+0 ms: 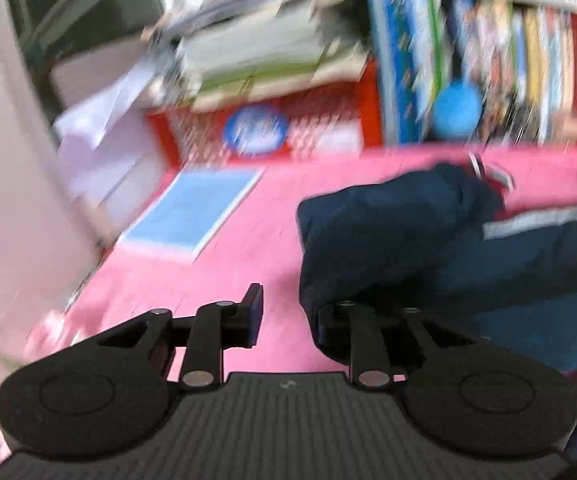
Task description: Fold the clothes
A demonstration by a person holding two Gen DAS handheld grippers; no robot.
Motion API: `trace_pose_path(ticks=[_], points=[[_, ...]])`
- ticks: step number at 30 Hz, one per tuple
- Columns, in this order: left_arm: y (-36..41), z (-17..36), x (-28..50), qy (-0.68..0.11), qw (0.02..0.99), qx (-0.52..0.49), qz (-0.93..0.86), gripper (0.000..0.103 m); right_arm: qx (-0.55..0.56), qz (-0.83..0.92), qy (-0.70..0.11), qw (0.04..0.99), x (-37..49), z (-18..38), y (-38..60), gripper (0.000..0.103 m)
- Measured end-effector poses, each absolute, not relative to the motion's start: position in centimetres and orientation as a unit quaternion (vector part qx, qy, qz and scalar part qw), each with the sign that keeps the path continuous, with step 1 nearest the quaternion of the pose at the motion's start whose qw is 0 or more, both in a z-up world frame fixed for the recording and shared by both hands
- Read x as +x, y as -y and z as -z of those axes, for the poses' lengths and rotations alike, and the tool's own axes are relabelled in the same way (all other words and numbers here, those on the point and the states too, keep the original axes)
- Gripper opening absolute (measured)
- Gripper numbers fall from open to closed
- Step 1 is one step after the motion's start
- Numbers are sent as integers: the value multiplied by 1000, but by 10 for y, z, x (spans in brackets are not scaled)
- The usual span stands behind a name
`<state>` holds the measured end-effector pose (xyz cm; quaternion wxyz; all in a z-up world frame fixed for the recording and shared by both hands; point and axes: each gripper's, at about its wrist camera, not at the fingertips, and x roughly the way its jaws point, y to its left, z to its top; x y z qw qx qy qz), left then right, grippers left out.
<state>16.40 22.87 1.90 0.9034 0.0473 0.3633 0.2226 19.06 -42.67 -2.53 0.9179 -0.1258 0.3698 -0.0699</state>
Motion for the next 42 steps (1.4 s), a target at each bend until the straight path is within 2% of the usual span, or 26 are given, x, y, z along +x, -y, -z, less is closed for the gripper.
trace_pose_path(ticks=[1, 2, 3, 4, 7, 9, 12, 14, 18, 20, 22, 23, 24, 25, 27, 31, 33, 36, 37, 39, 40, 41, 42], points=[[-236, -14, 154, -377, 899, 43, -221, 42, -133, 66, -376, 915, 188, 27, 423, 29], [-241, -12, 146, -387, 895, 38, -218, 48, -140, 65, -377, 913, 184, 24, 419, 38], [-247, -11, 136, -394, 894, 28, -213, 58, -143, 67, -375, 913, 180, 20, 418, 48], [-252, -13, 129, -395, 895, 14, -207, 66, -146, 69, -373, 914, 177, 15, 416, 52], [-258, -37, 101, -374, 909, -47, -179, 66, -131, 58, -357, 923, 161, -13, 416, 59], [-247, -60, 91, -345, 926, -53, -144, 66, -120, 32, -333, 935, 149, -36, 413, 59], [-213, -90, 88, -293, 948, -8, -125, 84, -111, -41, -284, 952, 137, -62, 391, 64], [-192, -109, 86, -259, 959, 18, -110, 86, -105, -88, -260, 956, 136, -69, 366, 64], [-165, -117, 100, -236, 971, -17, -36, 86, -91, -199, -242, 945, 153, -58, 300, 62], [-149, -113, 116, -243, 970, -28, 2, 86, -99, -221, -245, 939, 176, -43, 270, 57], [-125, -103, 132, -264, 964, -17, 31, 86, -102, -233, -270, 929, 205, -23, 248, 38], [-115, -95, 138, -274, 961, -2, 44, 86, -100, -236, -300, 919, 217, -11, 239, 31], [-105, -87, 143, -284, 957, 15, 57, 86, -98, -239, -330, 908, 227, 0, 232, 19], [-92, -77, 142, -295, 952, 38, 68, 86, -95, -243, -355, 898, 230, 10, 229, 17], [-76, -60, 141, -318, 942, 69, 81, 86, -107, -250, -377, 885, 223, 24, 227, 17], [-71, -11, 142, -398, 910, 68, 92, 86, -107, -256, -385, 880, 202, 40, 242, 16], [-76, 3, 137, -401, 909, 59, 95, 90, -91, -259, -387, 880, 196, 41, 247, 16], [-79, -1, 134, -406, 906, 63, 97, 90, -120, -268, -382, 876, 192, 41, 243, 17], [-82, -9, 133, -404, 907, 63, 97, 86, -129, -275, -382, 873, 190, 39, 243, 17], [-91, -28, 131, -379, 918, 56, 106, 85, -129, -291, -383, 868, 191, 27, 246, 18], [-97, -44, 132, -350, 928, 48, 115, 91, -119, -300, -374, 869, 191, 21, 252, 21], [-103, -58, 135, -324, 937, 41, 121, 97, -111, -308, -364, 872, 193, 14, 258, 32], [-107, -69, 146, -309, 943, 41, 116, 103, -112, -307, -347, 879, 197, 6, 261, 49]])
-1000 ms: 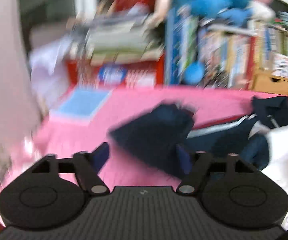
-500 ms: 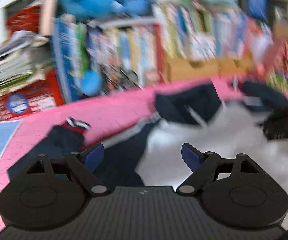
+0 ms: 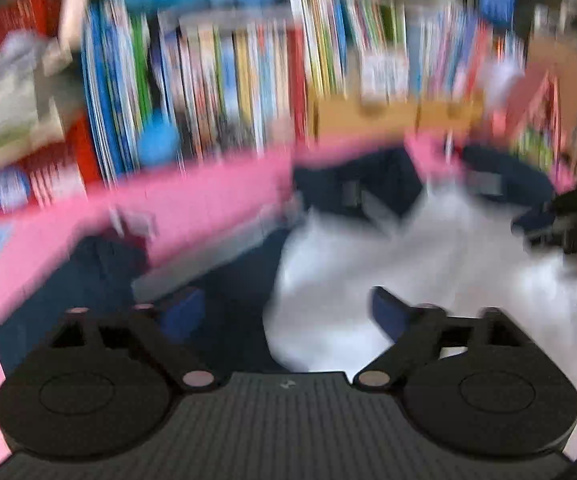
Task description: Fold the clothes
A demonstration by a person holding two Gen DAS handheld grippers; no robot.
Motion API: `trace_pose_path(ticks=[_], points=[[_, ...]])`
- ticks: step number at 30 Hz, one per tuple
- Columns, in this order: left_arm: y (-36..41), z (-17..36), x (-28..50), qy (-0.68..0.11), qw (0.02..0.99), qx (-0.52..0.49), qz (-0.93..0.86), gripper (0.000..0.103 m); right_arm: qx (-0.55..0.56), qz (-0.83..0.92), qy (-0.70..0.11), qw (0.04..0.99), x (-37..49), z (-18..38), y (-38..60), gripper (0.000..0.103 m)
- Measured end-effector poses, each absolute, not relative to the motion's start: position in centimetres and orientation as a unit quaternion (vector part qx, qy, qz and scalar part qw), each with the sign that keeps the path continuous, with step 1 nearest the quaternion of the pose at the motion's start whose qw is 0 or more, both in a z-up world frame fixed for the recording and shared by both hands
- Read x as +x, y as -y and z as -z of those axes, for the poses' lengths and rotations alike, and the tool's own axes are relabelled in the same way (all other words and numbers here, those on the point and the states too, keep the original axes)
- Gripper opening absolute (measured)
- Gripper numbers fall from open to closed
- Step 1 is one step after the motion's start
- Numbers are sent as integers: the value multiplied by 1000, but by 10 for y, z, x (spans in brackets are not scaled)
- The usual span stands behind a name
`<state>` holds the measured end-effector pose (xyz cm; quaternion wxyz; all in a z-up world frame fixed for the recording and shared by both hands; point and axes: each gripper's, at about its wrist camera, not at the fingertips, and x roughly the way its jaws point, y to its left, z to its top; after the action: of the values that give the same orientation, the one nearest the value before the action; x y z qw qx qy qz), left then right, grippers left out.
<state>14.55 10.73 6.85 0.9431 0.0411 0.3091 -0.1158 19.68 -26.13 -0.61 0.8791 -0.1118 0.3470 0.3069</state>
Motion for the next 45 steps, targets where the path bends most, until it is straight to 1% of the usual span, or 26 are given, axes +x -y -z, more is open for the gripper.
trace_pose_path(ticks=[1, 5, 8, 9, 12, 14, 15, 16, 17, 19, 20, 21, 22, 24, 26, 27, 28, 31, 33, 35, 37, 39, 40, 41, 42, 45], points=[[-110, -78, 156, -296, 948, 42, 109, 103, -114, -303, -330, 887, 201, -1, 264, 59], [-94, -74, 202, -295, 949, 49, 104, 103, -101, -256, -298, 914, 233, -18, 256, 59], [-76, -42, 216, -323, 936, 65, 126, 102, -71, -276, -309, 907, 255, -13, 235, 50], [-70, -29, 215, -329, 932, 82, 130, 102, -66, -288, -316, 902, 262, -10, 226, 44], [-58, 7, 205, -337, 922, 119, 150, 102, -84, -334, -327, 880, 273, 1, 181, 43], [-59, 19, 199, -332, 924, 112, 153, 102, -77, -343, -332, 875, 285, 6, 154, 50], [-62, 23, 197, -327, 927, 102, 155, 102, -69, -343, -336, 875, 294, 8, 139, 68], [-69, 26, 196, -323, 929, 83, 158, 102, -68, -338, -336, 877, 302, 11, 126, 81], [-73, 26, 198, -327, 929, 68, 161, 102, -70, -332, -335, 879, 310, 13, 113, 82], [-80, 27, 202, -335, 926, 39, 167, 102, -88, -324, -342, 878, 325, 20, 88, 79], [-82, 28, 202, -336, 926, 34, 170, 102, -96, -323, -350, 874, 333, 24, 78, 61], [-81, 28, 201, -335, 926, 36, 170, 102, -102, -320, -366, 868, 341, 30, 66, 27], [-77, 28, 202, -335, 926, 39, 169, 102, -106, -316, -382, 862, 350, 35, 55, 16], [-79, 27, 202, -336, 925, 35, 178, 102, -76, -287, -396, 869, 376, 30, 50, 10], [-85, 27, 201, -333, 924, 15, 187, 102, -27, -250, -399, 882, 405, 18, 55, 10], [-87, 26, 201, -332, 924, 6, 190, 102, 19, -248, -394, 885, 415, 8, 65, 10], [-89, 26, 201, -331, 924, -3, 192, 102, 58, -242, -384, 889, 423, -2, 75, 9], [-93, 25, 201, -329, 924, -13, 196, 103, 72, -234, -332, 911, 416, -31, 94, 11], [-95, 25, 202, -328, 923, -21, 199, 103, 37, -247, -338, 908, 403, -34, 93, 16], [-95, 24, 201, -328, 923, -24, 200, 103, 0, -260, -345, 902, 389, -36, 91, 28], [-95, 24, 201, -328, 924, -21, 198, 103, -48, -273, -370, 887, 380, -21, 75, 48], [-94, 24, 202, -328, 924, -19, 196, 103, -65, -291, -407, 863, 373, 3, 57, 50], [-93, 25, 203, -329, 924, -17, 195, 103, -63, -300, -421, 853, 371, 14, 49, 43], [-92, 25, 203, -329, 924, -14, 194, 103, -68, -300, -433, 847, 370, 23, 38, 31], [-92, 25, 204, -330, 924, -11, 193, 103, -79, -283, -435, 851, 373, 28, 29, 10], [-90, 25, 204, -331, 925, -3, 186, 103, -4, -236, -407, 882, 402, 9, 36, 6]])
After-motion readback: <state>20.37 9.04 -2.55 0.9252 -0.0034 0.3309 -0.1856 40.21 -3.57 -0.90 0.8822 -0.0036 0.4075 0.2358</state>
